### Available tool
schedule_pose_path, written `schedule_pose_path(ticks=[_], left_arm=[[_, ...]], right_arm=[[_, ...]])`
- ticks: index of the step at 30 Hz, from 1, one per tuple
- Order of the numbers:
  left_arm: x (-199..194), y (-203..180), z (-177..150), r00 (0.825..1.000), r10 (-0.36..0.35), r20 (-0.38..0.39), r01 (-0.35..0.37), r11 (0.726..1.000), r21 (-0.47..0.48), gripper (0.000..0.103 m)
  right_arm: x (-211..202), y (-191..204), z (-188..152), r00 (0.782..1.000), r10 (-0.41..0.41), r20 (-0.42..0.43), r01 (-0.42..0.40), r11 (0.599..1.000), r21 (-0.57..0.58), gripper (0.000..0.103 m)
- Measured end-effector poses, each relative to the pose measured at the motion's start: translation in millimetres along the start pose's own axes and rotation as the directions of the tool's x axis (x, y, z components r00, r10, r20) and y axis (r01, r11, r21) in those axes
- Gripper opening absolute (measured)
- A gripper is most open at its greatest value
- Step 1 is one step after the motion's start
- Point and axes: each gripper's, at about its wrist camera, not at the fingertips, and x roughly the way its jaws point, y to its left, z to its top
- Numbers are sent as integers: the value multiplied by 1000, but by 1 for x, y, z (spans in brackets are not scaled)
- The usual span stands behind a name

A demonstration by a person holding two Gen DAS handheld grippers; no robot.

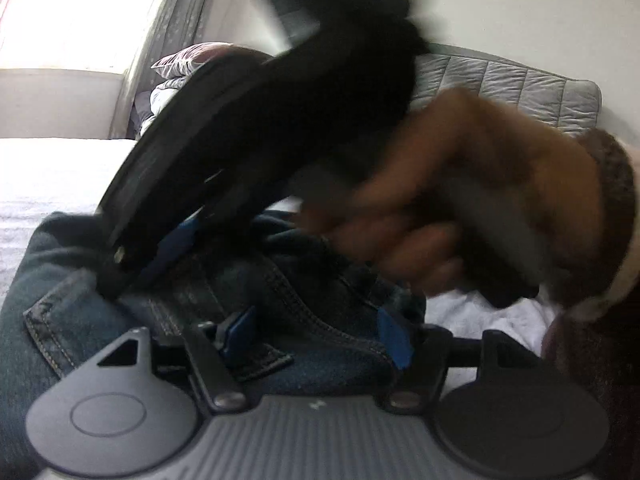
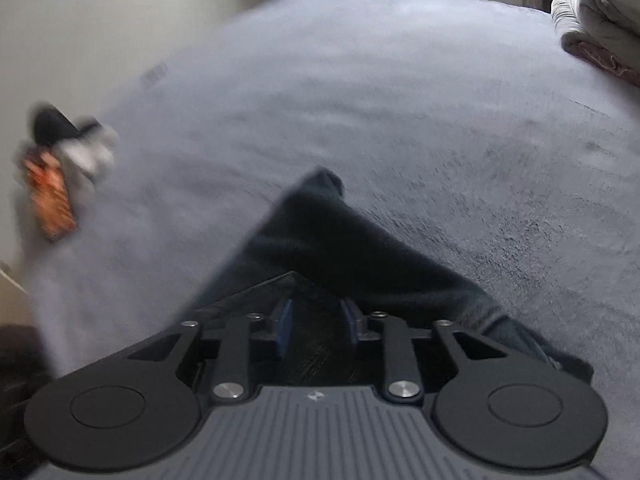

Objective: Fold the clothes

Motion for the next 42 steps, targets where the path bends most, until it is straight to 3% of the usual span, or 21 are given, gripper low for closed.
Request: schedule_pose_path(ticks=[1,3,8,11,13,16,19,24,27,31,35,39,42], left_arm=[[0,0,0,1000,2,-1,-2,1000,-3,67],[0,1,1,1000,1,-2,-1,1000,-6,67],[-1,1,3,1000,-1,-4,1,1000,-8,67],[-2,5,11,1000,-16,-9,16,999,-29,68],[-3,7,17,1000,-27,-15,27,999,-37,68],[-10,14,30,998,-62,-12,62,997,-54,69],[-17,15,35,993,-115,-21,115,993,-8,70],[-27,18,39,982,-154,-106,163,983,84,70],[-36,27,35,978,-134,-160,148,985,83,70],[-36,38,28,966,-135,-222,147,988,38,71],[-30,21,15,968,-79,-236,124,975,183,80],[-30,19,15,967,-81,-243,133,969,209,83],[-35,26,25,963,-119,-241,161,973,164,83]], right_arm=[[9,-2,4,1000,-18,0,18,1000,3,11],[18,-13,16,1000,-6,9,5,998,64,8],[32,-20,35,999,-3,44,-2,994,114,10],[16,-18,31,997,25,79,-33,994,100,18],[2,-16,24,994,35,103,-43,996,84,30],[-10,-14,16,994,34,107,-40,998,54,30],[-20,-14,16,993,53,106,-59,997,51,30],[-22,-7,32,992,78,103,-83,996,41,30],[-8,2,40,992,111,61,-113,993,31,30],[27,20,44,999,50,-1,-50,998,-30,30],[53,20,52,1000,29,-6,-29,1000,1,28],[53,20,57,1000,14,23,-14,1000,-13,23],[33,14,56,997,18,77,-18,1000,-2,27]])
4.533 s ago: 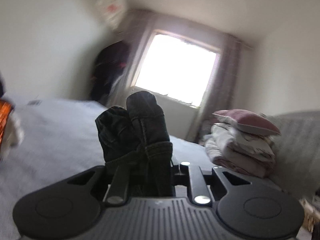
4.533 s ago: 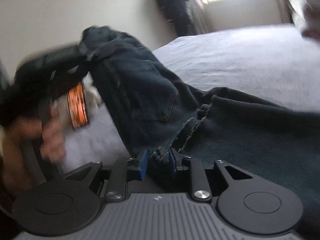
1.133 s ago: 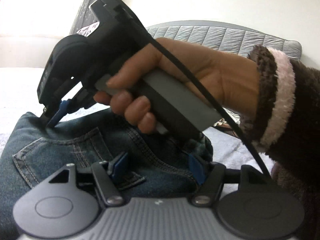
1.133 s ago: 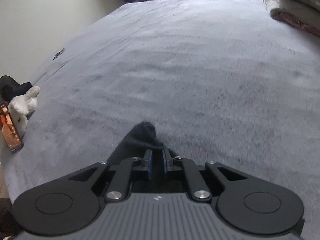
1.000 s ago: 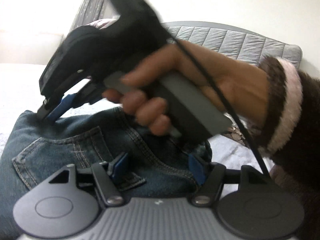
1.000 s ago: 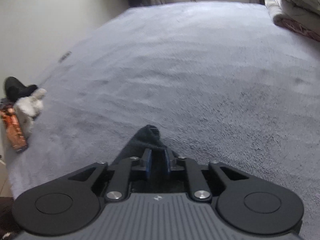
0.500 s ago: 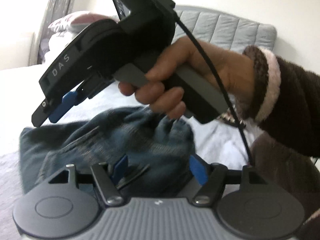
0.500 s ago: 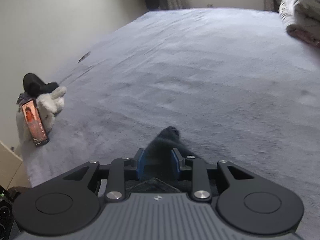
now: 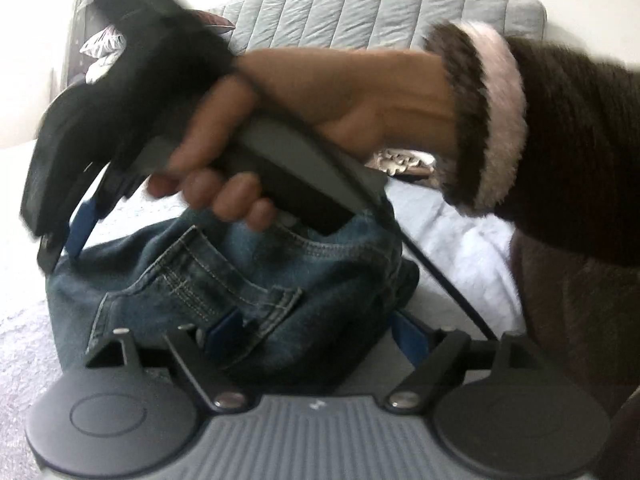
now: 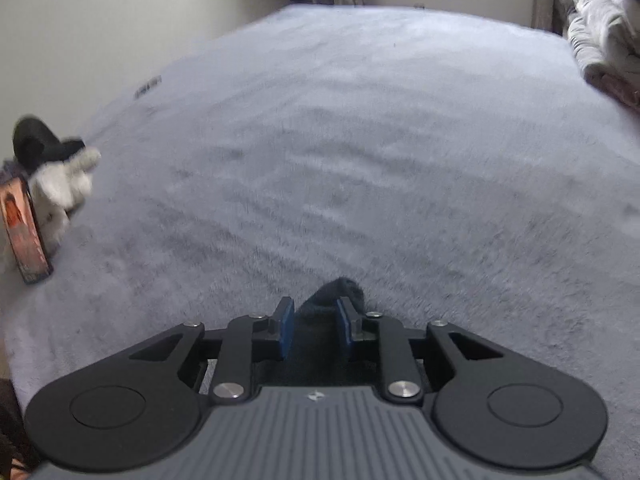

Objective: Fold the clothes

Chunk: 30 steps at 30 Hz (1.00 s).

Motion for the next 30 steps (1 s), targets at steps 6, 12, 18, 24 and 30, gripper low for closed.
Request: schedule_pose_path(ticks=[6,12,18,24,30], left_arm=[[-36,32,12,992,-11,126,29,990,-138,83],[-38,75,7,976,92,195,-18,936,-352,84],[-20,92,-17,978,140,155,-60,900,-431,82],[-20,68,-40,965,215,151,-161,938,-307,80],[-25,68,-32,961,238,143,-185,934,-307,80]], right_arm=[[-69,-23,-31,994,-46,99,45,999,12,32],[-126,-25,-89,963,-156,219,173,983,-59,38],[-145,-18,-138,922,-206,327,270,949,-163,38],[-130,-46,-168,929,-208,307,260,956,-139,38],[-129,-45,-176,908,-220,356,272,957,-102,38]])
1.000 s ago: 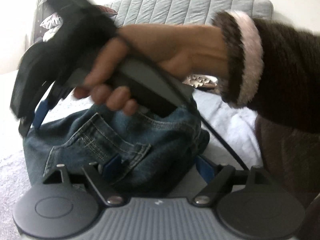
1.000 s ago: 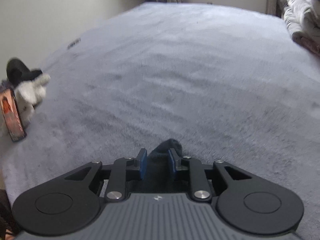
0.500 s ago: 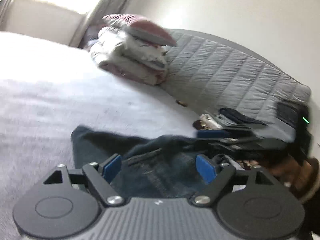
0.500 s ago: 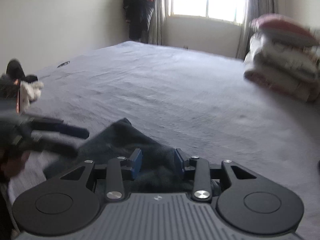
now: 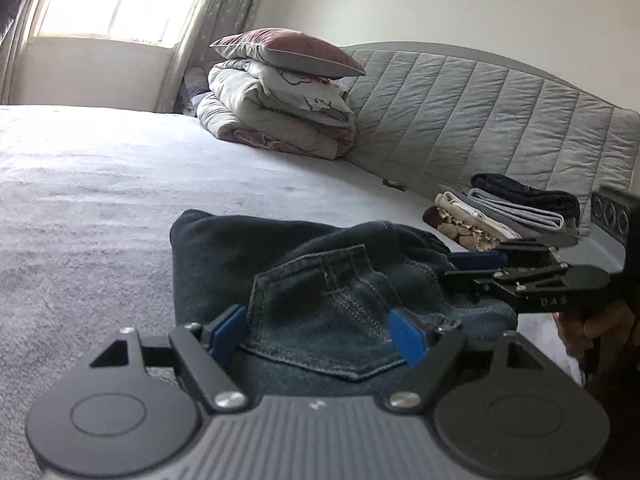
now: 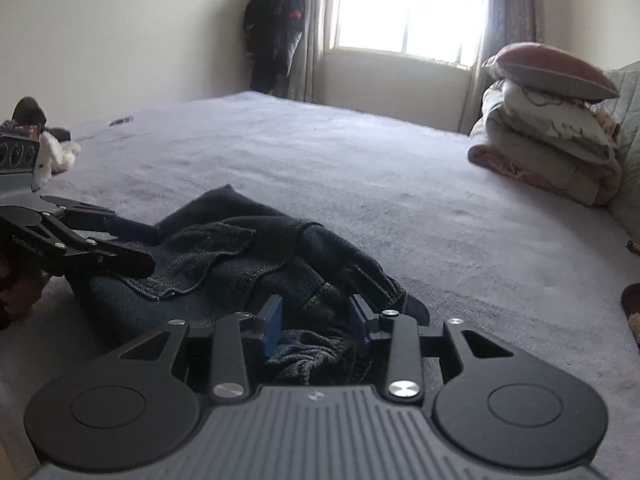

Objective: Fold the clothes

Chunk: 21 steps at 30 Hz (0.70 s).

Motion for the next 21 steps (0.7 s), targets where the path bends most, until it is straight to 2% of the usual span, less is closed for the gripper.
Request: schedule_pose_path(ticks=[2,7,11,15,18,21], left_arm=[[0,-3,6,1000,15,7,-14,1000,-25,84],[-10,-17,14,998,-23,57,22,1000,8,87],[2,-21,8,1000,8,-7,-8,999,44,89],[-1,-15,18,1000,31,3,-31,999,-9,90],[-6,-3,28,997,71,2,-70,993,-94,91],[-9,11,34,994,109,-26,-112,972,-206,91]], right_arm=[[-9,2,-1,999,-14,43,12,999,34,39],[-34,8,2,986,-53,158,44,997,62,54],[-28,3,-3,992,-57,117,49,996,71,57],[-32,-10,-3,993,-31,111,11,985,173,59],[-35,-25,-4,996,-4,89,-22,955,296,63],[-30,-48,-9,997,51,61,-74,882,466,67]])
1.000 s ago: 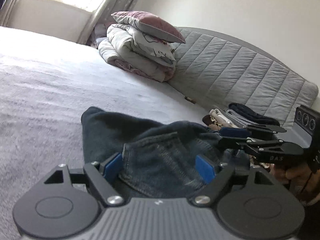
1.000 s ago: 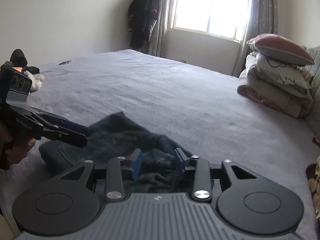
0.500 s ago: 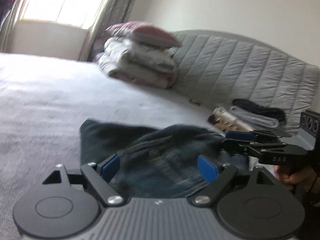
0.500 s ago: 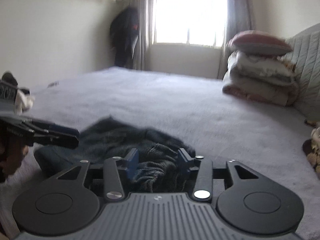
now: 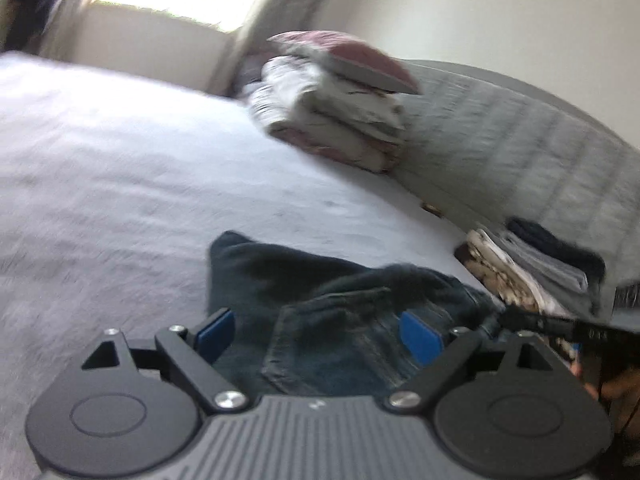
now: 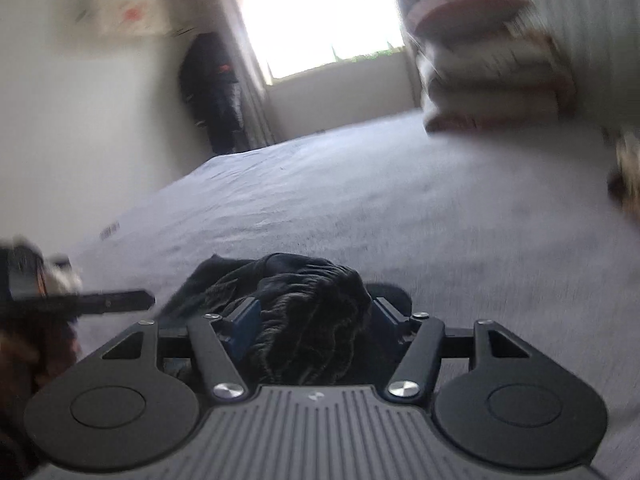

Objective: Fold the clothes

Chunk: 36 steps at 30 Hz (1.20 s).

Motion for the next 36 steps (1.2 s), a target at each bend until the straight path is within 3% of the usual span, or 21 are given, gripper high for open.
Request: schedule_pose_path(ticks=[3,7,15,18,21,24,31,33,36], left_arm=[[0,16,3,999,17,-48,-23,991,-135,91],[-9,37,-6,995,4,-104,-40,939,-342,91],[-43,30,-34,989,38,-146,-117,808,-578,92],[-47,18,-45,989,28,-145,-114,766,-632,94],[-47,1,-56,987,73,-146,-151,744,-650,96],[-39,-14,-67,989,51,-140,-135,705,-696,96],[4,-54,-89,988,33,-149,-136,636,-759,96],[12,-63,-92,990,57,-126,-134,622,-772,96],[22,-76,-97,990,112,-91,-140,604,-785,95]], right_arm=[[10,-25,2,995,87,-54,-72,970,230,68],[21,-49,-2,981,179,-75,-127,884,450,68],[41,-79,-5,969,229,-97,-110,746,657,73],[44,-83,-6,967,234,-103,-97,708,700,73],[40,-85,-5,976,189,-108,-61,713,698,73],[40,-88,-14,975,185,-125,-34,675,737,73],[48,-81,-20,968,209,-139,-32,651,758,73],[50,-80,-20,969,209,-130,-33,634,773,73],[53,-74,-18,971,195,-136,-21,640,768,73]])
